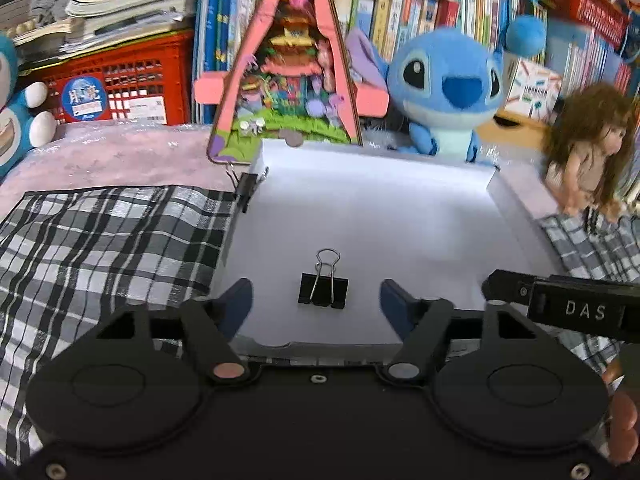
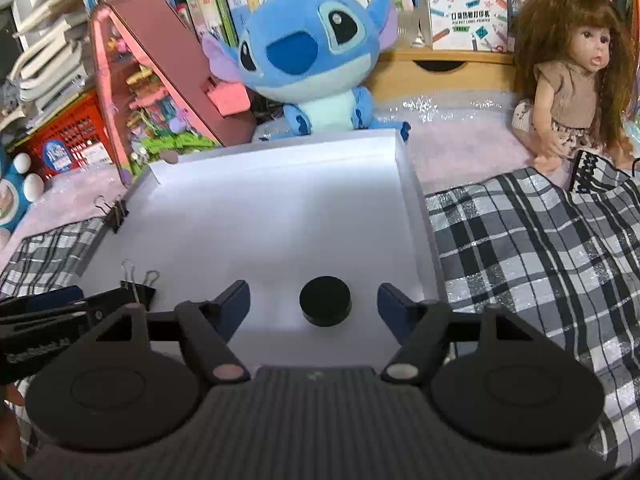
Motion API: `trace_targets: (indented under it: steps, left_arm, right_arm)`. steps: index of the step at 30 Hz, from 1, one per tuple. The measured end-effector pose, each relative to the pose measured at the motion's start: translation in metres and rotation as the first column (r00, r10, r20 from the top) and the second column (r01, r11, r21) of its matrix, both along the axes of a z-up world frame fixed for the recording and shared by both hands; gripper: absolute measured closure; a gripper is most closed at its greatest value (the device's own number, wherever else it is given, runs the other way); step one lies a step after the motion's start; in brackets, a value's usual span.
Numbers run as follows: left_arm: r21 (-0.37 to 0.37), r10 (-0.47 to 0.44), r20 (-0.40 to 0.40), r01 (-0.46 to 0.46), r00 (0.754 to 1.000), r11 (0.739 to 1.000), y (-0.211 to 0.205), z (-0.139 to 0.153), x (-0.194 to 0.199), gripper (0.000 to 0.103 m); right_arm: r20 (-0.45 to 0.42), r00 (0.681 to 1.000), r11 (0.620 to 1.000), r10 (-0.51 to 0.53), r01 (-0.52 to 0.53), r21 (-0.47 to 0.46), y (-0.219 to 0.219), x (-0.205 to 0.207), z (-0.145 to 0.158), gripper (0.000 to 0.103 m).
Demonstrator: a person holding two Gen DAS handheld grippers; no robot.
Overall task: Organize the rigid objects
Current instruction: 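Open both tools to release the clip and puck inside the box, then withdraw both tools from the box back toward the remaining objects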
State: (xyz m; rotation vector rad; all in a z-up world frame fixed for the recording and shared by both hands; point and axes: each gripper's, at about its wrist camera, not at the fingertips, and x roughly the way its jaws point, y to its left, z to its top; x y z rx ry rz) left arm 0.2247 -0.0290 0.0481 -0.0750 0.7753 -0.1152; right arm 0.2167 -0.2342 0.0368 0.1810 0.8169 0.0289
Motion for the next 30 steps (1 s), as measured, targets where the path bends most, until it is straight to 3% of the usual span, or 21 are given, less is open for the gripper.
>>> trace_targets:
  steps: [5,13,21,30]
  left_arm:
    - [-0.021,-0.004,0.036,0.005,0.999,1.0,0.006,0.011,-0.018,0.022]
    - [-0.01,-0.03,0.078,0.031,0.997,0.999,0.01,0.015,-0.053,0.02]
    - [0.015,-0.06,0.114,0.058,0.992,0.998,0.013,0.014,-0.086,0.019]
    - [0.04,-0.099,0.138,0.094,0.985,0.995,0.013,0.008,-0.12,0.018]
  right_arm:
    - [0.046,0.999,0.999,0.028,-0.027,-0.023,0.003,-0.018,0.011,0.016]
    - [0.117,0.99,0.996,0.077,-0.071,-0.058,0.009,-0.052,0.021,0.013]
    - [0.143,0.985,0.994,0.101,-0.095,-0.046,0.012,-0.081,0.021,0.011]
    - [0.186,0.971,0.986,0.148,-0.131,-0.101,0.02,-0.118,0.017,0.009]
